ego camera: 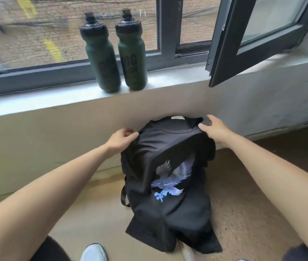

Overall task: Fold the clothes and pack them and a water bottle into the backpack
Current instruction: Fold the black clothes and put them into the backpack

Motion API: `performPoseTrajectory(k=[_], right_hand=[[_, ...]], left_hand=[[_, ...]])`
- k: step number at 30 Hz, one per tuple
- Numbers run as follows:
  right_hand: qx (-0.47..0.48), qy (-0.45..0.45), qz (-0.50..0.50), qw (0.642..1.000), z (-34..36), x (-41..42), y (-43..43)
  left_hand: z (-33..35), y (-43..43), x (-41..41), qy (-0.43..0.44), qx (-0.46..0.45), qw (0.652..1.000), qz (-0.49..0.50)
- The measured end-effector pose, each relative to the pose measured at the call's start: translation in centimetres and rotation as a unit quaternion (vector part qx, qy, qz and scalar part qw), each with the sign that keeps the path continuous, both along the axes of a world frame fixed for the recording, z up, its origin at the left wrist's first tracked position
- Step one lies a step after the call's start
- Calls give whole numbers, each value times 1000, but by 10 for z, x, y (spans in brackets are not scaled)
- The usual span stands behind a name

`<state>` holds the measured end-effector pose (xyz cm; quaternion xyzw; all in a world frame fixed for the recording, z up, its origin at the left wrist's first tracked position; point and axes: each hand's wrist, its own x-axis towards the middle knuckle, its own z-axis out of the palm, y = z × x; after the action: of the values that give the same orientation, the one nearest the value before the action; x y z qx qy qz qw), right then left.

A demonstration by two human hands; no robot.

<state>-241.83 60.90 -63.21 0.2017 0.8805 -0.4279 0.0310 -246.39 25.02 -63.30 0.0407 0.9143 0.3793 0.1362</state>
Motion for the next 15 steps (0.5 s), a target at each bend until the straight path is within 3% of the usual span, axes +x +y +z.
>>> performPoseTrajectory(k=[3,5,7,11,15], right_hand=[[100,69,-4,993,11,20,-18],[118,148,-10,982,25,30,-38],[128,184,44,974,33,39,-67],[181,160,233,942,33,70,-129],[173,90,305,932,21,85,-171]], left_hand=[[-1,-13,14,-37,-43,998,-41],[-4,-13,19,-53,-84,995,-32],[-10,-15,24,-55,-115,992,-13],[-2,-29,27,-44,-163,986,-3],[41,-51,27,-18,-84,996,28]])
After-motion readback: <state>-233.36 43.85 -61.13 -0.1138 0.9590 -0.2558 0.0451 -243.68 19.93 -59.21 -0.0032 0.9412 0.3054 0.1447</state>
